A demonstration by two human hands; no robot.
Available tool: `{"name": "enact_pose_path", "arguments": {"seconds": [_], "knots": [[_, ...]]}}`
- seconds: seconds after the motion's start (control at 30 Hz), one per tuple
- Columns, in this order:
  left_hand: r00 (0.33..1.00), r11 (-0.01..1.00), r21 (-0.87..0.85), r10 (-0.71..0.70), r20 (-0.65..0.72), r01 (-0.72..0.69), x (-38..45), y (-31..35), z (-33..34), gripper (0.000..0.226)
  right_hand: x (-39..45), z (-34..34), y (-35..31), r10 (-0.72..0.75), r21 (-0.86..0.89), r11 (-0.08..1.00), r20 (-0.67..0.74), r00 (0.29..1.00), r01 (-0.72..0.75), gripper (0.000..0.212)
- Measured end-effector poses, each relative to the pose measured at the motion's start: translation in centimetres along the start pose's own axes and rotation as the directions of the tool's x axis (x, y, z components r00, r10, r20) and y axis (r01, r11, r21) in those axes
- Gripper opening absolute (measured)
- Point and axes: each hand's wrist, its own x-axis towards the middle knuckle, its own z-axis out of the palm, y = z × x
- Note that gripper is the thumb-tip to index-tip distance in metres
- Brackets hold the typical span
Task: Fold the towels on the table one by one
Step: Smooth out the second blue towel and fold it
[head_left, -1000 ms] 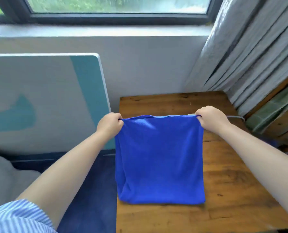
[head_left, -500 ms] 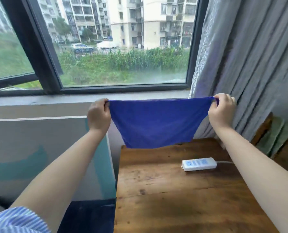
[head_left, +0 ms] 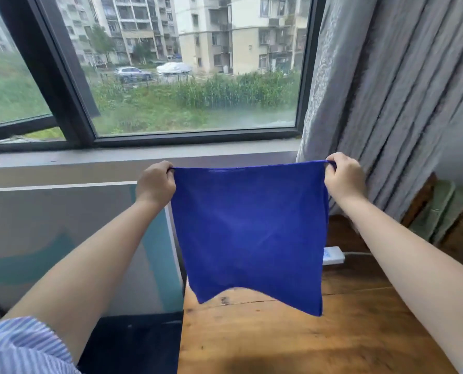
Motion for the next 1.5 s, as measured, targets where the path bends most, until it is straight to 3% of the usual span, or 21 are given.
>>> {"name": "enact_pose_path", "arguments": {"seconds": [0.13, 0.33, 0.47, 0.57, 0.73, 1.0, 1.13, 1.33, 1.43, 1.5], "knots": [[0.995, 0.999, 0.045, -0.03, 0.094, 0.026, -0.2, 0.2, 0.5, 0.025, -0.3, 0.6, 0.5, 0.015, -0.047, 0.999, 0.091, 0.996, -0.011, 0.022], [0.962, 0.968, -0.139, -0.18, 0.206, 0.211, -1.3, 0.1, 1.5, 0.025, -0.8, 1.2, 1.2, 0.065, -0.087, 0.995, 0.191, 0.979, -0.049, 0.022], [0.888, 0.916, -0.188, -0.268, 0.374, 0.356, -1.4, 0.0, 2.5, 0.024, -1.3, 1.7, 0.8, 0.144, -0.029, 0.989, 0.302, 0.942, -0.142, 0.021], [0.812, 0.889, -0.142, -0.319, 0.489, 0.434, -1.9, -0.3, 3.6, 0.026, -1.7, 2.3, 0.7, 0.268, -0.032, 0.959, 0.409, 0.872, -0.28, 0.022], [0.75, 0.911, -0.021, -0.325, 0.576, 0.411, -2.5, -1.2, 4.6, 0.026, -1.4, 3.0, 0.7, 0.294, -0.039, 0.95, 0.438, 0.85, -0.309, 0.024], [0.776, 0.912, 0.015, -0.357, 0.52, 0.41, -0.8, -3.0, 6.2, 0.028, 0.1, 6.4, 2.3, 0.377, -0.021, 0.908, 0.479, 0.793, -0.419, 0.022], [0.819, 0.93, 0.044, -0.344, 0.459, 0.365, 0.4, -2.7, 6.4, 0.02, 0.7, 8.1, 2.1, 0.327, -0.06, 0.94, 0.429, 0.842, -0.335, 0.025], [0.953, 0.972, -0.018, -0.227, 0.201, 0.236, 2.2, -2.8, 6.3, 0.027, 2.0, 9.4, 1.1, 0.188, 0.047, 0.977, 0.288, 0.939, -0.21, 0.027], [0.964, 0.989, 0.107, -0.128, 0.233, 0.105, 1.8, -4.0, 6.4, 0.03, 1.4, 9.1, 1.3, 0.095, 0.047, 0.993, 0.267, 0.959, -0.111, 0.026], [0.931, 0.974, 0.224, -0.106, 0.348, 0.028, 0.3, -5.6, 6.6, 0.029, -0.1, 8.9, 2.3, 0.038, 0.005, 0.999, 0.304, 0.952, -0.041, 0.024]]}}
